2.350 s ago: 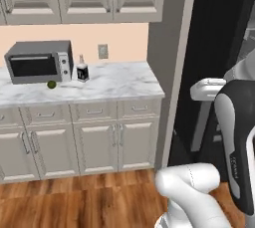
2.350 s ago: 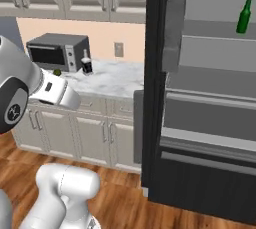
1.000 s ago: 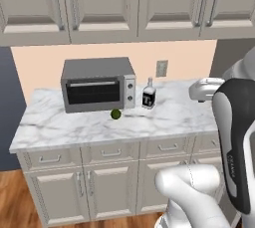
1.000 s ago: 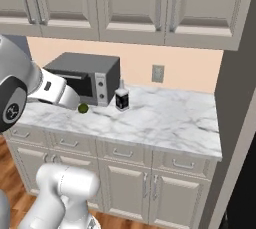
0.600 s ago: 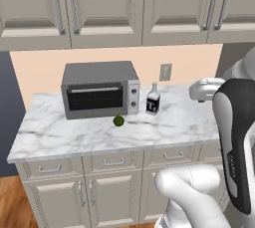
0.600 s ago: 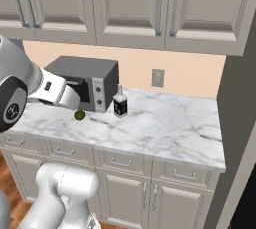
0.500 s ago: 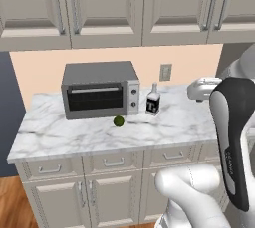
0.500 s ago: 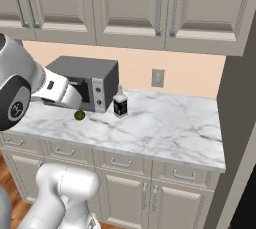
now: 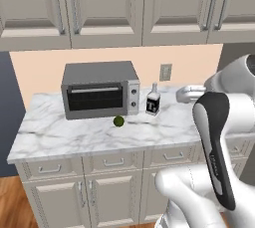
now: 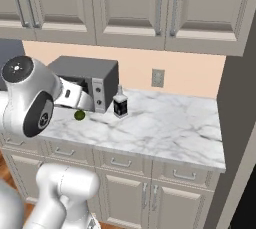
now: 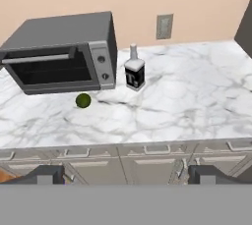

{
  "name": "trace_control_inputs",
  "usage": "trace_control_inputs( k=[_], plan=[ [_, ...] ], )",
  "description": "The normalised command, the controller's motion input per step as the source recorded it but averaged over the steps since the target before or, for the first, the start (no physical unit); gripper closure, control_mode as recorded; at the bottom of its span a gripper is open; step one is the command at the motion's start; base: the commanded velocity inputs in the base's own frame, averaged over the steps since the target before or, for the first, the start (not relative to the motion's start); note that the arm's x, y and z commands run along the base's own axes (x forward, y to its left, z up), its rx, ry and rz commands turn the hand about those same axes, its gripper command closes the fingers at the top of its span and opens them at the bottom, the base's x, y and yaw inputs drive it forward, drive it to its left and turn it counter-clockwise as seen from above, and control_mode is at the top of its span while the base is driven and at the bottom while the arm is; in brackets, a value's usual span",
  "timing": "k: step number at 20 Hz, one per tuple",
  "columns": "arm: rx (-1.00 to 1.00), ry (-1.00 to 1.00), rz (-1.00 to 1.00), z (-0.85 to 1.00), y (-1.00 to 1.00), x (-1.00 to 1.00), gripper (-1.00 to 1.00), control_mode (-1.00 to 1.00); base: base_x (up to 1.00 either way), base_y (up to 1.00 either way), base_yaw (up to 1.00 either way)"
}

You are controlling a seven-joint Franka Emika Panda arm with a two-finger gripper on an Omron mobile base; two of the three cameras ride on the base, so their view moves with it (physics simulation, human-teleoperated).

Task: Place the beer and liquor on the top shelf of the fridge to keep them out of children's reach, and place the lime on lower shelves for easy access.

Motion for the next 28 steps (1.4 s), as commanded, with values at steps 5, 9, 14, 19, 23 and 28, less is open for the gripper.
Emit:
trace_control_inputs(
  k=[5,9,14,19,23,28],
  plan=[
    [0.01,-0.1,0.08,-0.34,-0.15,0.48,-1.0,-1.0,0.0,0.0,0.0],
    [0.01,0.0,0.06,-0.11,-0.22,0.4,-1.0,-1.0,0.0,0.0,0.0],
    [0.0,-0.06,0.14,-0.07,-0.27,0.21,-1.0,-1.0,0.0,0.0,0.0],
    [0.0,-0.09,0.23,-0.12,-0.26,0.22,-1.0,-1.0,0.0,0.0,0.0],
    [-0.01,-0.06,0.26,-0.2,-0.09,0.25,-1.0,-1.0,0.0,0.0,0.0],
    [0.0,-0.01,0.22,-0.09,0.0,0.26,-1.0,-1.0,0.0,0.0,0.0]
  ],
)
